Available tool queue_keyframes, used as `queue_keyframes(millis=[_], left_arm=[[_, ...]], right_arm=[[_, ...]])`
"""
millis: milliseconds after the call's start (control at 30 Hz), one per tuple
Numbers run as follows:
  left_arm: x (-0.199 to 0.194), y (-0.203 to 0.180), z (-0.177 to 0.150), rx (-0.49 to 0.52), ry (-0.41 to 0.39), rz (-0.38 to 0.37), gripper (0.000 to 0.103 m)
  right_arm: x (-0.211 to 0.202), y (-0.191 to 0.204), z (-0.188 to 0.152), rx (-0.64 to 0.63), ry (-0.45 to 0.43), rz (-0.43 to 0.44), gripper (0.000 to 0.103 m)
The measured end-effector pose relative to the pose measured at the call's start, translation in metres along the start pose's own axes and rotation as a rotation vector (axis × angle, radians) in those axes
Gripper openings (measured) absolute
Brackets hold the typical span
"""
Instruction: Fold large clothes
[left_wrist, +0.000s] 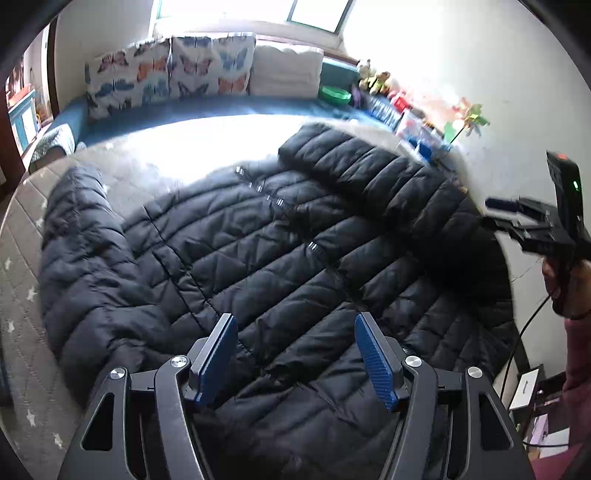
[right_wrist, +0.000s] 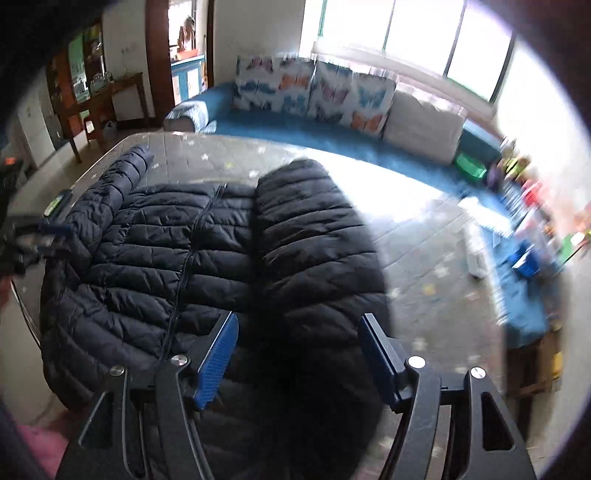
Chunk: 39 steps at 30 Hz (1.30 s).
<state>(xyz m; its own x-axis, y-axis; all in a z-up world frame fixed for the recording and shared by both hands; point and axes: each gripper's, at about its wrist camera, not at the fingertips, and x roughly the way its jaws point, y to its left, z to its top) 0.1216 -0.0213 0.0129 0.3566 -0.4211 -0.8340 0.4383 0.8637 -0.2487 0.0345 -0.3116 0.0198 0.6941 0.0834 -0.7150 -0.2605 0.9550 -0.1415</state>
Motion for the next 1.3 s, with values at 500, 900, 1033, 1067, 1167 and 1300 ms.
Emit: queue_keyframes(millis=[500,900,1033,1067,1167,1300], left_arm=[[0.061,0.072,-0.033,-0.11,0.148,0.22,0.07],[0.066,0.101,-0.041,-0.229,0.171,0.168,0.07],[0.076,0.103,-0.031,-0.259,0.188,0.172,0.076],[0.079,0.105,-0.029,-0.27,0.19,0.169,0.077],[0.084,0.107,-0.025,-0.302,0.197,0.176,0.079],[0.087,0.111,-0.025,-0.322,0.205,0.178,0.079]], right_arm=[[0.087,0.075,0.0,-0.283,0.097,-0.11,0.073],[0.072,-0.025,-0.024,-0.088,0.182,-0.583,0.073],[0.047,-0.039,-0.03,0.026,0.143,-0.437,0.073],[0.037,-0.038,-0.03,0.062,0.116,-0.333,0.075],[0.036,-0.032,-0.029,0.112,0.11,-0.078,0.076],[0.062,-0.023,-0.022,0.109,0.154,0.037,0.076]])
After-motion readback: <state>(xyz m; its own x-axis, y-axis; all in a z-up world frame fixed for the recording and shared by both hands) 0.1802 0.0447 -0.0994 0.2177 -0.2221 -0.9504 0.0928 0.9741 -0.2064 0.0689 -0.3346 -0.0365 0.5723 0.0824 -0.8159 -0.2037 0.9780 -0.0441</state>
